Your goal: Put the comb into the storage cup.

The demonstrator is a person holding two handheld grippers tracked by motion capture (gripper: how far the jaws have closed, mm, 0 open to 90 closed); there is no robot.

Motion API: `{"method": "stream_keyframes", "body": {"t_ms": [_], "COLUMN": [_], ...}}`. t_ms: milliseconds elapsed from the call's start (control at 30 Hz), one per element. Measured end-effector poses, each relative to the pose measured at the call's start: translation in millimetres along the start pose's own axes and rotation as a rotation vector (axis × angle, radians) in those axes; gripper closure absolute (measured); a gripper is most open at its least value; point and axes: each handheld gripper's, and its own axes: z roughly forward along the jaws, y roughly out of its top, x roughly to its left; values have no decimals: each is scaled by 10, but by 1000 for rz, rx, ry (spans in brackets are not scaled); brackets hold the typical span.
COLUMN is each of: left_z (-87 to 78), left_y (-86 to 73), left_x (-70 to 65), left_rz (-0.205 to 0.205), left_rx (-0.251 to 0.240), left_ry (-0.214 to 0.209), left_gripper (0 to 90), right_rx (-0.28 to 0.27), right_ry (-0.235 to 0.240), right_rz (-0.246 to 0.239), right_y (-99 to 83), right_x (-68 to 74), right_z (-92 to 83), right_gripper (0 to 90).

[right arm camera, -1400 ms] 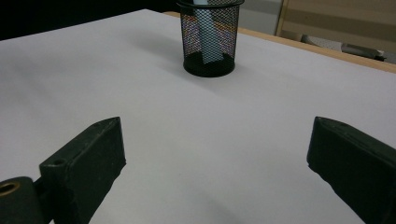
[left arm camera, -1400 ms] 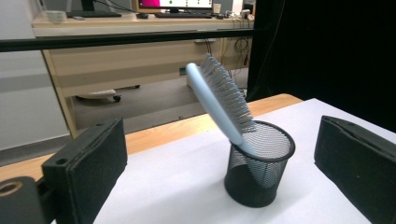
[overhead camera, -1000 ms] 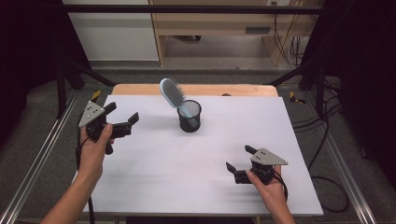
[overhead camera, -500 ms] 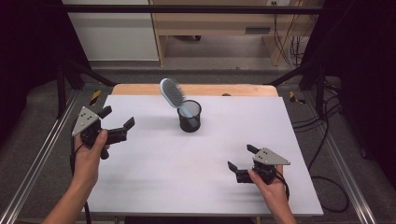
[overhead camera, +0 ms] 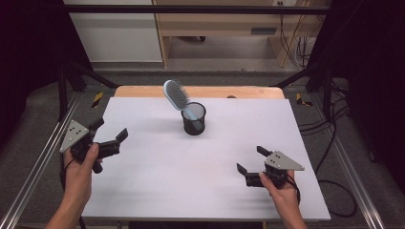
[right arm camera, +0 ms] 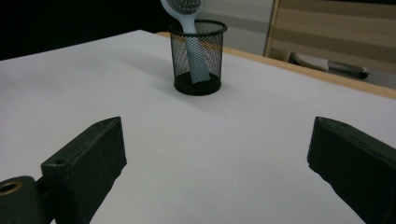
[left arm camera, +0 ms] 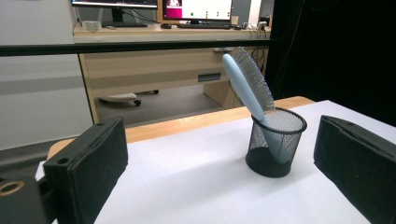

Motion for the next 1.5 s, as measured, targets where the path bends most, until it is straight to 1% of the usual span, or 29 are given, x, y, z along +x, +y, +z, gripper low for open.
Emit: {"method": "stream_keyframes", "body": {"t_ms": [67,133,200,333,433,533,600,733,800,867,1033,1133,1267,1500], "left_z": [-48,-99,-143,-210,-255,-279,-286,-280,-286,-296,-312,-322,-331,-315], "left_y": [-37,-86,-133,-226,-311,-386,-447,-583,-643,-695,-739,-760,-794,-841], "left_x": [17,41,70,123,161,173,174,160,150,146,145,147,136,75], "left_rz": [2,-4,-10,-15,-28,-28,-40,-51,-60,-67,-80,-83,-97,-91], "left_rx": [0,-2,-9,-17,-30,-34,-38,-32,-32,-29,-29,-34,-22,-10], "left_ry": [3,5,13,13,18,22,22,18,19,13,-7,-12,-25,-24], "left_gripper": [31,31,31,31,31,31,31,31,31,31,32,31,26,24], "right_rx": [-12,-21,-31,-46,-58,-61,-70,-84,-82,-81,-64,-61,-72,-105], "right_ry": [-7,-15,-26,-42,-47,-52,-53,-50,-46,-58,-73,-84,-103,-127], "right_rz": [-6,-9,-5,1,-4,-16,-15,14,27,35,14,15,29,39], "right_y": [8,7,5,-2,-12,-22,-30,-29,-32,-28,-35,-75,-142,-210], "right_x": [-18,-43,-72,-116,-141,-162,-183,-227,-271,-317,-409,-460,-524,-595], "right_z": [-36,-62,-83,-117,-134,-154,-173,-199,-207,-227,-308,-354,-410,-517], "right_gripper": [40,40,40,42,40,40,39,35,33,33,33,32,31,21]}}
